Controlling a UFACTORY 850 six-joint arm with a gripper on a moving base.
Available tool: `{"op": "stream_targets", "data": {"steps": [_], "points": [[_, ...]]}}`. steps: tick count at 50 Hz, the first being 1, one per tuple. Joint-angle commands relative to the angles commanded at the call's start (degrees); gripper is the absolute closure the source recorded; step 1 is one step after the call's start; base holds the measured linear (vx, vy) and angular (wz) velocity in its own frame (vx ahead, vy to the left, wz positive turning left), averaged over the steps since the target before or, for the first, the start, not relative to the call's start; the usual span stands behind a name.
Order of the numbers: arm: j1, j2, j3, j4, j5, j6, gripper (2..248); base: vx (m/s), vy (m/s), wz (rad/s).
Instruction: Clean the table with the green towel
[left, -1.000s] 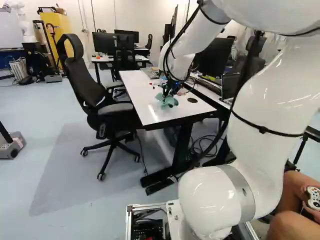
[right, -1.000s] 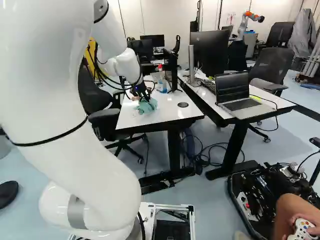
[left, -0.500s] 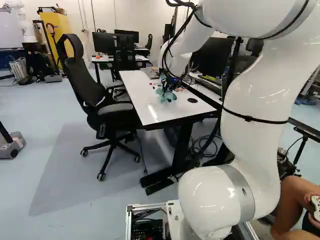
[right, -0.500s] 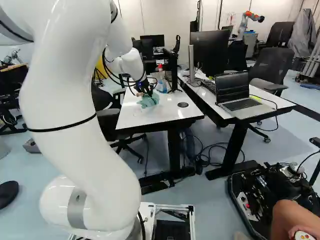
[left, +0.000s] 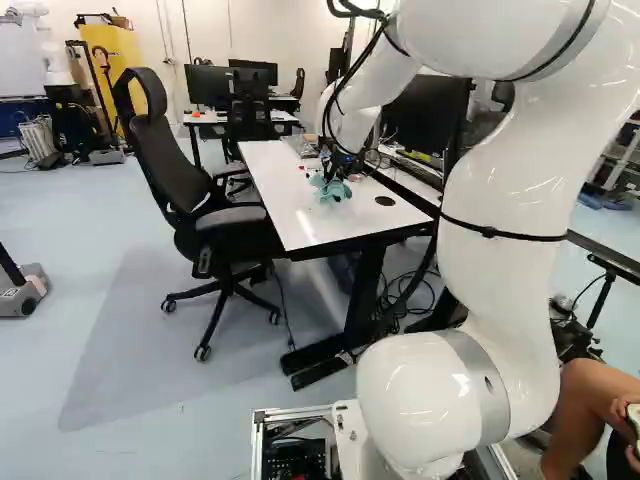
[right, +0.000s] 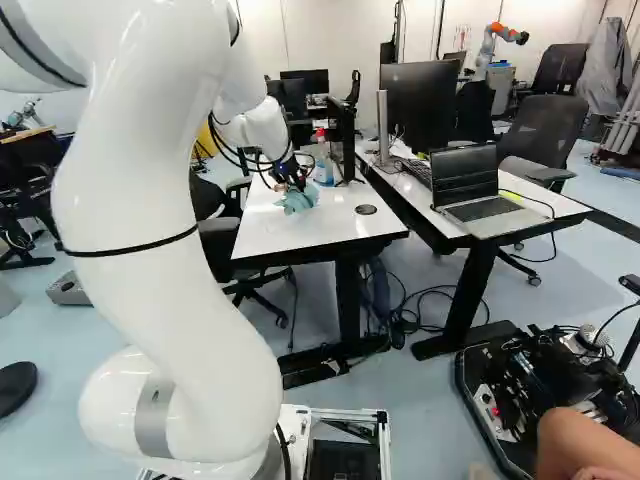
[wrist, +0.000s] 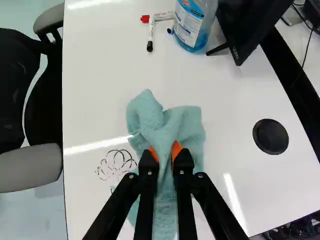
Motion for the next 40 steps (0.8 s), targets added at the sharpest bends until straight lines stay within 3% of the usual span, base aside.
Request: {"op": "stream_targets", "data": {"steps": [40], "points": [[0.00, -5.72, -0.93, 0.00, 6.28, 0.00, 204, 0.000, 0.000, 0.000]]}}
